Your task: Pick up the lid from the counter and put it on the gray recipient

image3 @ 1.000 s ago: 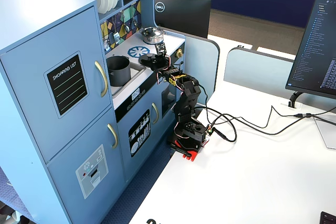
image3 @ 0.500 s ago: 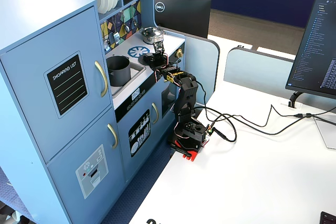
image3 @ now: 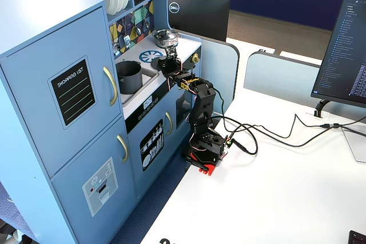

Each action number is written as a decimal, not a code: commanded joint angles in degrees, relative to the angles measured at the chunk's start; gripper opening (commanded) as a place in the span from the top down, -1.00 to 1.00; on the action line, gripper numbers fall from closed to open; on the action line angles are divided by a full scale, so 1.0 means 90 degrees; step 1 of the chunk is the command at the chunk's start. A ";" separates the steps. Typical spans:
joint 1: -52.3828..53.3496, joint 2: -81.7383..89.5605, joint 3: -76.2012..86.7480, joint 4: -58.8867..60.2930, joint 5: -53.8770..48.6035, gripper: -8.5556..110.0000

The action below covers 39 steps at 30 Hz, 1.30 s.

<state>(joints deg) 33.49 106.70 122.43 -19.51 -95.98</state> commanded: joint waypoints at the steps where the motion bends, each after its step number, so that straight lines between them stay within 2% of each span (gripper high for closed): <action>1: -0.0098 0.0664 -0.0723 0.0117 -0.0088 0.86; 11: -0.0293 0.1377 -0.1621 0.1230 0.0078 0.86; 20: -0.1406 0.2109 -0.2188 0.2549 0.0264 0.86; 31: -0.2871 0.2275 -0.2227 0.2988 0.0176 0.86; 39: -0.3379 0.2275 -0.1973 0.3076 0.0303 0.86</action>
<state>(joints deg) 4.22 123.93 106.52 8.17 -93.96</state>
